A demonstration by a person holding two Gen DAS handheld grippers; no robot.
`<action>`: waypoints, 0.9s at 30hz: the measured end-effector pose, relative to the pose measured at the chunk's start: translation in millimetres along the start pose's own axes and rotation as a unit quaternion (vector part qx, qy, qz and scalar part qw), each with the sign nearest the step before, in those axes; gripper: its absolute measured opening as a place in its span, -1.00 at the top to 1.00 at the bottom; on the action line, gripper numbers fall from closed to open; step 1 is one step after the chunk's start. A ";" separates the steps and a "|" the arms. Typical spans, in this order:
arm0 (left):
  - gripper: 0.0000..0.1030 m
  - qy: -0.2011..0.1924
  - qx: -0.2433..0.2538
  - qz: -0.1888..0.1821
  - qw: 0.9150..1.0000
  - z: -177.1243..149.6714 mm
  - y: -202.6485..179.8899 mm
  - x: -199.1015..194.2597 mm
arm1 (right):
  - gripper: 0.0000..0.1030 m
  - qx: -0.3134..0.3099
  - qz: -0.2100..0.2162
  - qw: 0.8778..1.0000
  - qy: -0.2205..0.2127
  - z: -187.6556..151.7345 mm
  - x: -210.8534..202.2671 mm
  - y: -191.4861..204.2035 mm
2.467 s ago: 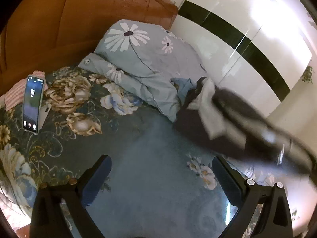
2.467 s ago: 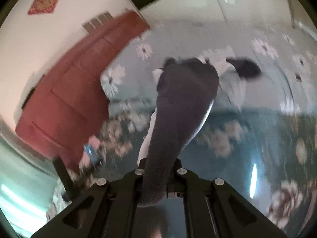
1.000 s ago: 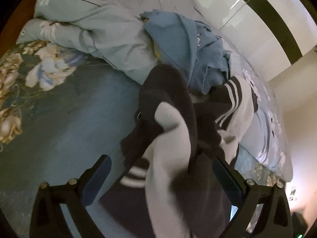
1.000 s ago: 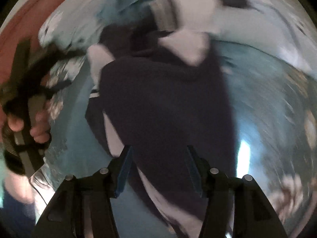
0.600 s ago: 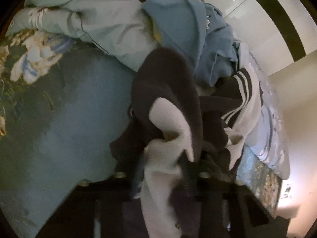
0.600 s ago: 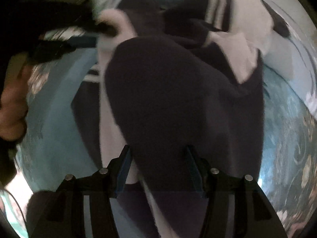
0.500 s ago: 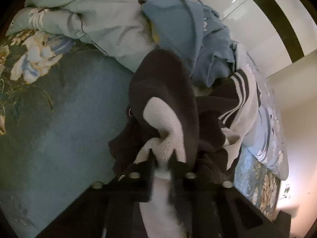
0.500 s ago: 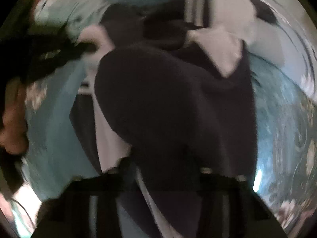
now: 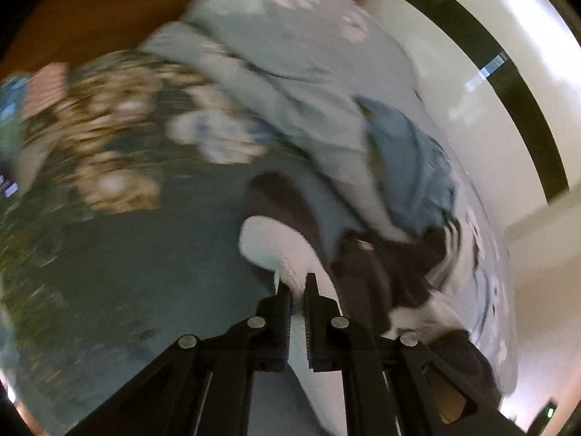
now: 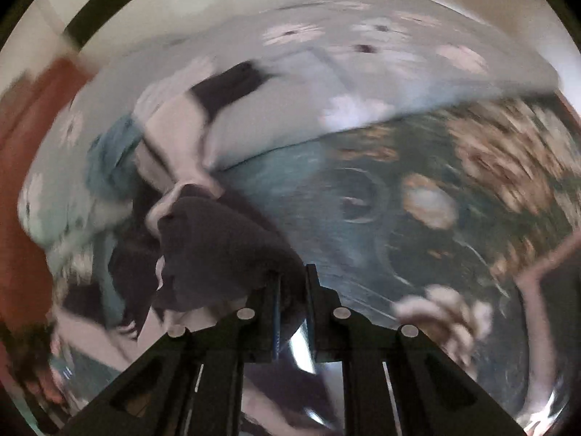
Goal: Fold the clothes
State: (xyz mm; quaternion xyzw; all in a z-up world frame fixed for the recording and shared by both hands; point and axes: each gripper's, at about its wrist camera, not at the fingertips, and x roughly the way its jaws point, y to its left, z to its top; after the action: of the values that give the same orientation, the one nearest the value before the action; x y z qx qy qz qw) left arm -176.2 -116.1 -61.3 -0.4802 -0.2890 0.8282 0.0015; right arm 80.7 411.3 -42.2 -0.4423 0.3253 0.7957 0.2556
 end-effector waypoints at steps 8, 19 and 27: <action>0.88 -0.020 -0.053 0.015 0.998 -5.6 55.3 -41.7 | 0.80 0.097 0.013 0.995 0.019 -36.7 -26.7 -53.3; 0.88 -0.096 -0.025 0.029 0.995 47.4 57.4 -87.2 | 0.94 0.121 0.029 0.992 0.028 -73.2 -51.0 -86.4; 0.87 -0.039 -0.058 0.097 0.993 18.7 116.6 -44.6 | 0.94 0.067 0.040 0.995 0.059 -49.7 -15.1 -45.4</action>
State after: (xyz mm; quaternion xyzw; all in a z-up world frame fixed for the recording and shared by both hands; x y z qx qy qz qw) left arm -135.0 -234.6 -74.8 -0.4726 -0.2885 0.8244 -0.1177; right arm 146.1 402.3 -62.0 -0.4571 0.4103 0.7541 0.2326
